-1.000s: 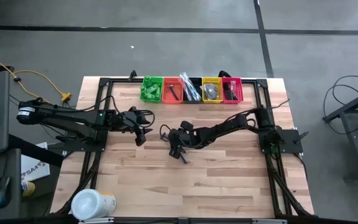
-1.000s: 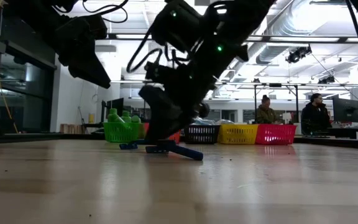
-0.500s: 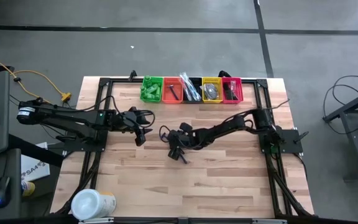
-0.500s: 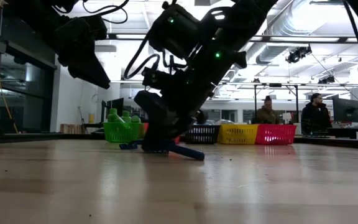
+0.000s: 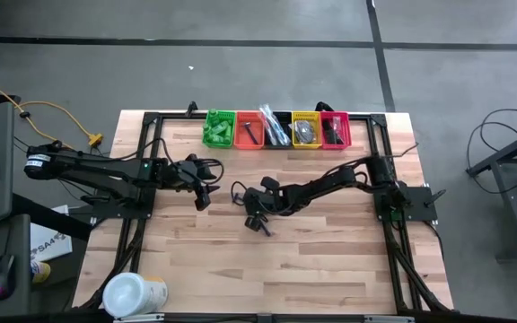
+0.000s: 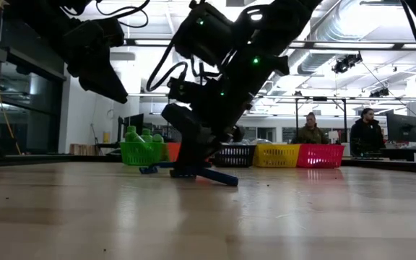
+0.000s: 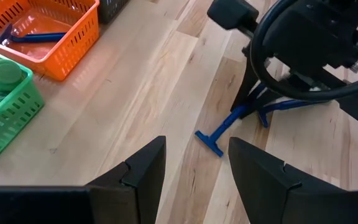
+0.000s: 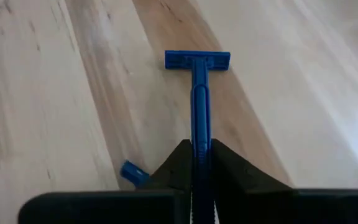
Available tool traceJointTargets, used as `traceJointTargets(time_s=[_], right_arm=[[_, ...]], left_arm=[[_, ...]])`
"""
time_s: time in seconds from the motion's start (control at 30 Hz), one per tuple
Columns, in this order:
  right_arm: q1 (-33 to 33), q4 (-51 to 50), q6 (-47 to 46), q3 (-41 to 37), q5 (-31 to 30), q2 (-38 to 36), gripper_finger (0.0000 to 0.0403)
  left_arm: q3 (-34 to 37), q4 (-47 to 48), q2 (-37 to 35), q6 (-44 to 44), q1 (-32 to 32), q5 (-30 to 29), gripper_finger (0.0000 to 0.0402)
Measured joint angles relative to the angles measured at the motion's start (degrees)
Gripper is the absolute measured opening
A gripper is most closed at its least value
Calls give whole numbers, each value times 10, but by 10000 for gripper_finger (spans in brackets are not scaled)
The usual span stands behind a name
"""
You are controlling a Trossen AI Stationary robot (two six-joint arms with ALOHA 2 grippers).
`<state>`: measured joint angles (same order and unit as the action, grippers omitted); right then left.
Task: Pick & Place Travel size toiletries
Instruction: Put the blue razor into the orange bin
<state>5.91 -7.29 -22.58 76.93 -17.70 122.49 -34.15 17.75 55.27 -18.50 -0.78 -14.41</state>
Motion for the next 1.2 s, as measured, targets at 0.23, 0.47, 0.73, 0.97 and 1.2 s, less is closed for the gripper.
traceJointTargets(time_s=[0.23, 0.47, 0.73, 0.97, 1.2], right_arm=[[-3, -11, 13, -1, -25, -24, 33], [-7, -71, 27, 0, -42, -71, 29], [4, -116, 40, -30, -140, -155, 29], [9, 148, 64, -221, -119, -252, 29], [12, 557, 188, -353, -40, -253, 29]], left_arm=[[0, -1, 0, -12, 0, 0, 174], [0, 18, -5, -25, 0, -3, 174], [1, 34, -5, -13, 0, -49, 174], [41, -75, -3, 24, 0, -56, 174], [110, -287, 8, 88, 0, -38, 174]])
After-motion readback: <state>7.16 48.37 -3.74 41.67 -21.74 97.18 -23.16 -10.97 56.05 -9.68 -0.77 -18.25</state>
